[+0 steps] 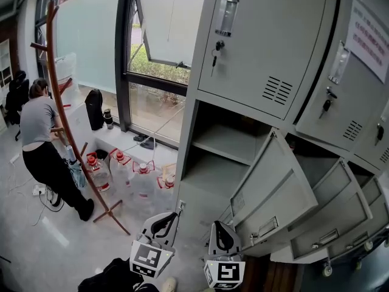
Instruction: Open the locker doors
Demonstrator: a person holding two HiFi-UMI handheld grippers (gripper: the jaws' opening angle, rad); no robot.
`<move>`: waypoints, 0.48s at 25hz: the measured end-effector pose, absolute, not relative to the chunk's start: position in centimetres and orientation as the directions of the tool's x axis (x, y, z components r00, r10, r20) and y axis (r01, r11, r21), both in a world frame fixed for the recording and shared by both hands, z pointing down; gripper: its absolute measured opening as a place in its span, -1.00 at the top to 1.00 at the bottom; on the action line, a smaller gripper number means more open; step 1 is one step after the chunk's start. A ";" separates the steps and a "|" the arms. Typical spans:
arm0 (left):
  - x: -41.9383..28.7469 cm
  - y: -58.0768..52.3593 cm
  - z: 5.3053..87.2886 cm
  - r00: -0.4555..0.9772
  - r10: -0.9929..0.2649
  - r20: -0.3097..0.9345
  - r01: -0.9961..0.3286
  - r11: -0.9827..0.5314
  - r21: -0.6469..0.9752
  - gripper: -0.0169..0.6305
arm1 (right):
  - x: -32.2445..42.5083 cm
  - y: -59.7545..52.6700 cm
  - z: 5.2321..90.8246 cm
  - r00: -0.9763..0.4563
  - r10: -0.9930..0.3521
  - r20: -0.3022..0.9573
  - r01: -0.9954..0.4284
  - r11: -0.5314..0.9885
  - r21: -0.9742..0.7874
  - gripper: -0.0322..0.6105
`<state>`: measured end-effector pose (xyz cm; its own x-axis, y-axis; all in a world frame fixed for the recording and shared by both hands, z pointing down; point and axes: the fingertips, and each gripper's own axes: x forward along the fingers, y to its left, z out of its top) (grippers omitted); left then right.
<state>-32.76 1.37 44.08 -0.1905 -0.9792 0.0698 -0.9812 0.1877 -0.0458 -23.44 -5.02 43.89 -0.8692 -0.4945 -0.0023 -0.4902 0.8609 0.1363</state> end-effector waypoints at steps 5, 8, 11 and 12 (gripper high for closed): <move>-32.4 1.2 44.0 -0.187 -0.980 0.069 -0.982 0.184 -0.047 0.87 | -23.0 -5.2 43.8 -0.865 -0.501 -0.006 -0.497 0.858 0.130 0.85; -32.2 1.0 44.0 -0.182 -0.981 0.071 -0.983 0.179 -0.048 0.87 | -22.8 -5.3 43.7 -0.865 -0.503 -0.006 -0.499 0.857 0.130 0.85; -32.0 0.9 44.0 -0.180 -0.981 0.071 -0.983 0.176 -0.050 0.87 | -22.7 -5.4 43.7 -0.866 -0.499 -0.009 -0.496 0.858 0.133 0.85; -32.0 0.9 44.0 -0.180 -0.981 0.071 -0.983 0.176 -0.050 0.87 | -22.6 -5.4 43.7 -0.866 -0.500 -0.009 -0.497 0.858 0.131 0.85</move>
<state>-32.00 0.87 43.99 -0.1795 -0.9812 0.0706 -0.9831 0.1763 -0.0495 -22.61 -5.41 43.65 -0.8658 -0.5004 -0.0088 -0.4971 0.8577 0.1313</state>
